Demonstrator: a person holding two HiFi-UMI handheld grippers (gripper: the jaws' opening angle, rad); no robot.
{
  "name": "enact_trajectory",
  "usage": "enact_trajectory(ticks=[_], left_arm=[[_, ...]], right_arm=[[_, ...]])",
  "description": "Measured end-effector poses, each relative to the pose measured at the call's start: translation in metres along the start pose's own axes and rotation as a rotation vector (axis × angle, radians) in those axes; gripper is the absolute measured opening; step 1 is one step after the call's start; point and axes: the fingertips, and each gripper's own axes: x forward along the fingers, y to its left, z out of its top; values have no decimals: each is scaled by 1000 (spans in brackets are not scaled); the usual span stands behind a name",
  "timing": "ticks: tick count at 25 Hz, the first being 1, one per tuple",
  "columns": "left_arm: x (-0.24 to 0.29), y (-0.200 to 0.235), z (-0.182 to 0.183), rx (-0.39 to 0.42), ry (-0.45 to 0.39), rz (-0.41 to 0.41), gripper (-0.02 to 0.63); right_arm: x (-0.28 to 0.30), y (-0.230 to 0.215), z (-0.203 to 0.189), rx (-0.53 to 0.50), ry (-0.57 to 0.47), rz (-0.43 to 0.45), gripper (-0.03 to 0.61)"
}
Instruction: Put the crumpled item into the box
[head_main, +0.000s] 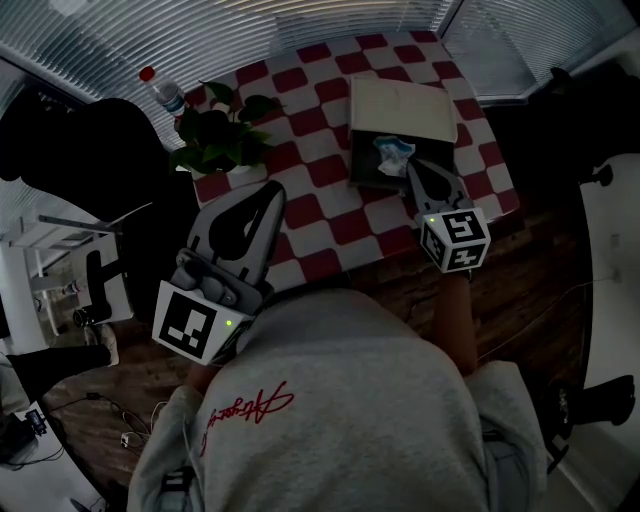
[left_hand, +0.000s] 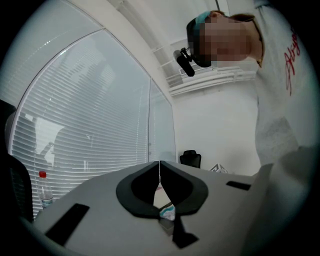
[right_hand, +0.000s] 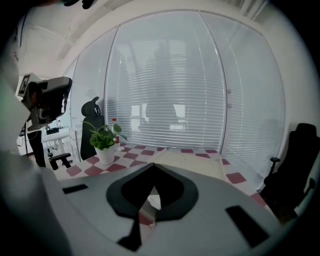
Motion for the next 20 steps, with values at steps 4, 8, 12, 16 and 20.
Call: enact_trajectory(ticks=[4, 8, 12, 16, 20], left_arm=[[0, 1, -1, 1, -1, -5, 18], [1, 2, 0, 6, -6, -10, 18], [2, 2, 0, 3, -9, -21, 18], [4, 2, 6, 14, -50, -31, 18], [6, 1, 3, 6, -34, -37, 18]], right_arm=[[-2, 1, 5, -14, -2, -5, 11], [-6, 3, 11, -16, -20, -7, 11], [-9, 4, 15, -22, -38, -12, 11], [-14, 6, 20, -23, -59, -18, 11], [-19, 7, 28, -8, -91, -18, 11]])
